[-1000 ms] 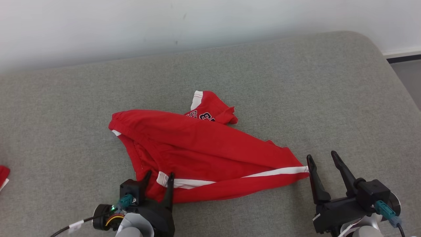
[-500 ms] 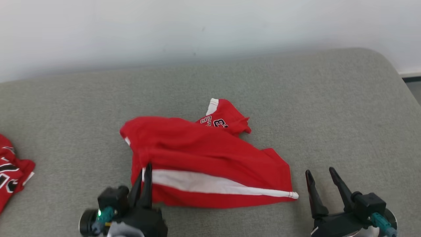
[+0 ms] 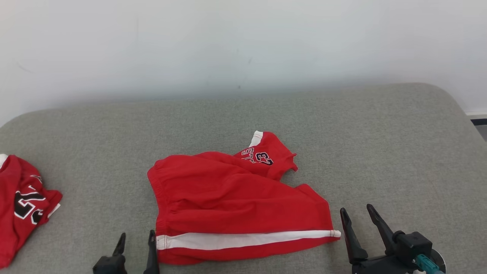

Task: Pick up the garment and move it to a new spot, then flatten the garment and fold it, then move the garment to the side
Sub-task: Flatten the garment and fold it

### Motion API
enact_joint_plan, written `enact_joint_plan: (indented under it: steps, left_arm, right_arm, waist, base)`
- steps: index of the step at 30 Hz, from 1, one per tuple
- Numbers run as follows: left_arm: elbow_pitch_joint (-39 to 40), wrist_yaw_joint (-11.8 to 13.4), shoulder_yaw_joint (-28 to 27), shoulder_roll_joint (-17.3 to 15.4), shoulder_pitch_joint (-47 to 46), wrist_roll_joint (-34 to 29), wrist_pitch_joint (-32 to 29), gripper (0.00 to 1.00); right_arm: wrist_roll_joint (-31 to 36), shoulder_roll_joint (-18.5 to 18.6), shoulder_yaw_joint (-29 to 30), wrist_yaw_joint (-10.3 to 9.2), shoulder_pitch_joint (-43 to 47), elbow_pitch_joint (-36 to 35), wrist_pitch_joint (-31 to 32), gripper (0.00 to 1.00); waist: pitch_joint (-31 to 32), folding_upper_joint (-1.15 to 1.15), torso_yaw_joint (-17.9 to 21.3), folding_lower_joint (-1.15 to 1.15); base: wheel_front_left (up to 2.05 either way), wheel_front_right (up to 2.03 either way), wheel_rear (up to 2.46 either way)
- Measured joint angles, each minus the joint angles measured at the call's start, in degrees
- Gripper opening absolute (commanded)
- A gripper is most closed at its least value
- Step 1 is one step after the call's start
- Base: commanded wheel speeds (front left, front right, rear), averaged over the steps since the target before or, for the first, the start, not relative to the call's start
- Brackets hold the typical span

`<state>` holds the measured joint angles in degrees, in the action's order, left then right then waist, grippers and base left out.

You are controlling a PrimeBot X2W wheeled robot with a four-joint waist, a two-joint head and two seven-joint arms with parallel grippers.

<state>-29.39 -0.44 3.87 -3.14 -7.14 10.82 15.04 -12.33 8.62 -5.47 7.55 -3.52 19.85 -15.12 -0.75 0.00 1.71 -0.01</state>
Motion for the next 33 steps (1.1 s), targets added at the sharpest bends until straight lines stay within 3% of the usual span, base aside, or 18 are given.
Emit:
enact_joint_plan:
  steps: [12,27,33]
  left_arm:
    - [7.8,0.4,-3.7,0.0,7.6,-5.8,0.0,1.00]
    - [11.3,-0.6,-3.6,0.2,10.3,-6.2,0.0,1.00]
    - [10.4,-2.1,-1.3,0.2,9.3,-2.9,0.0,1.00]
  right_arm:
    - [2.3,-2.7,-0.5,0.00,1.8,-1.4,0.0,1.00]
    - [2.3,-3.8,0.0,0.01,2.9,-1.3,0.0,1.00]
    - [1.9,-3.7,-0.8,0.00,2.9,0.4,0.0,1.00]
  waist:
    - [1.7,0.00,1.2,0.00]
    - [2.5,0.00,1.2,0.01]
    - [1.2,0.00,0.9,0.01]
  base:
    - [0.00,0.00,0.00]
    - [0.00,0.00,0.00]
    - [0.00,0.00,0.00]
